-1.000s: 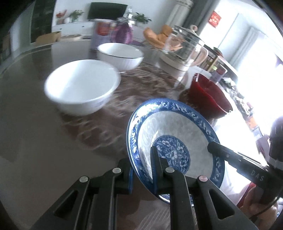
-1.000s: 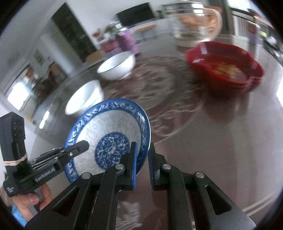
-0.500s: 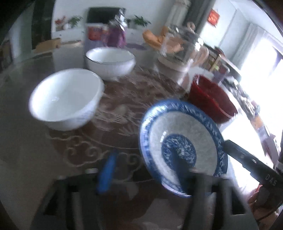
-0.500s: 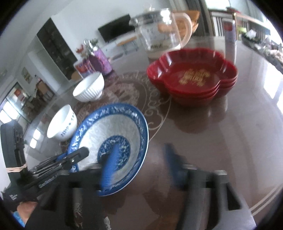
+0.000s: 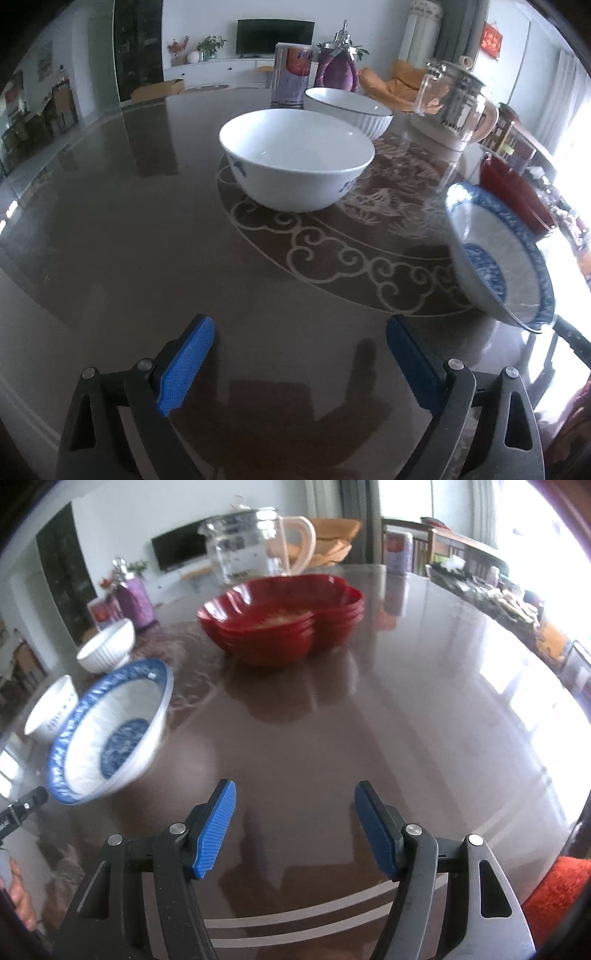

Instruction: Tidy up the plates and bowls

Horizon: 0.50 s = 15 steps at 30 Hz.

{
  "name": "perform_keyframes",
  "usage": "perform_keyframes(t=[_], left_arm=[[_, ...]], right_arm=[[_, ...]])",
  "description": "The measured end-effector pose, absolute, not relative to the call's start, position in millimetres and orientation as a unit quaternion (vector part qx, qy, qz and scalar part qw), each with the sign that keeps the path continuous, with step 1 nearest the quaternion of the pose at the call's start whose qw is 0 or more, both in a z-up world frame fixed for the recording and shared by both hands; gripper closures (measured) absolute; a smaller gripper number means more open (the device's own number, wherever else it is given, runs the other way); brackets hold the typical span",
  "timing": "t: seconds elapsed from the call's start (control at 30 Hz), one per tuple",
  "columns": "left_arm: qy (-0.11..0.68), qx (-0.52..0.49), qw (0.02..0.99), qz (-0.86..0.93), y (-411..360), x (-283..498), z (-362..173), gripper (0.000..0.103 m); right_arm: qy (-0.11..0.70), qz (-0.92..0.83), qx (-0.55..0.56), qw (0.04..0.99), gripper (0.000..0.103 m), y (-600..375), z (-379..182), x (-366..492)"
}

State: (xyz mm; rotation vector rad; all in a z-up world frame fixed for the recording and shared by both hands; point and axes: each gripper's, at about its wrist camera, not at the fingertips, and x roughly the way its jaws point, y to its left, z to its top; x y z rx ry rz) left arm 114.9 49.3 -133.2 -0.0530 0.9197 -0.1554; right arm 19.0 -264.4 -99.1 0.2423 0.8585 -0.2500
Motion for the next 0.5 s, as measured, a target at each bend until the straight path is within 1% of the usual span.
perform_keyframes(t=[0.13,0.17,0.2,0.23,0.4,0.5], left_arm=[[0.441,-0.022,0.894,-0.069,48.9,118.7,-135.4,0.009],[0.441,-0.024,0.894,-0.069,49.6,120.5,-136.2,0.007],[0.443,-0.025,0.893,-0.072,50.4,120.5,-135.9,0.002],[0.446,-0.023,0.891,-0.078,49.5,122.4,-136.9,0.001],[0.457,0.014,0.887,-0.068,39.0,125.3,-138.1,0.000],[0.460,0.022,0.885,-0.063,36.3,126.1,-138.5,0.000]], right_arm=[[0.417,-0.125,0.116,0.893,0.033,-273.9,-101.4,17.7],[0.417,-0.124,0.115,0.893,0.033,-274.4,-101.0,17.7],[0.416,-0.123,0.112,0.894,0.032,-274.4,-101.4,17.7],[0.417,-0.122,0.109,0.894,0.029,-272.9,-102.6,18.4],[0.418,-0.121,0.078,0.897,0.021,-261.7,-106.0,21.9],[0.420,-0.116,0.065,0.898,0.020,-258.9,-107.7,21.1]])
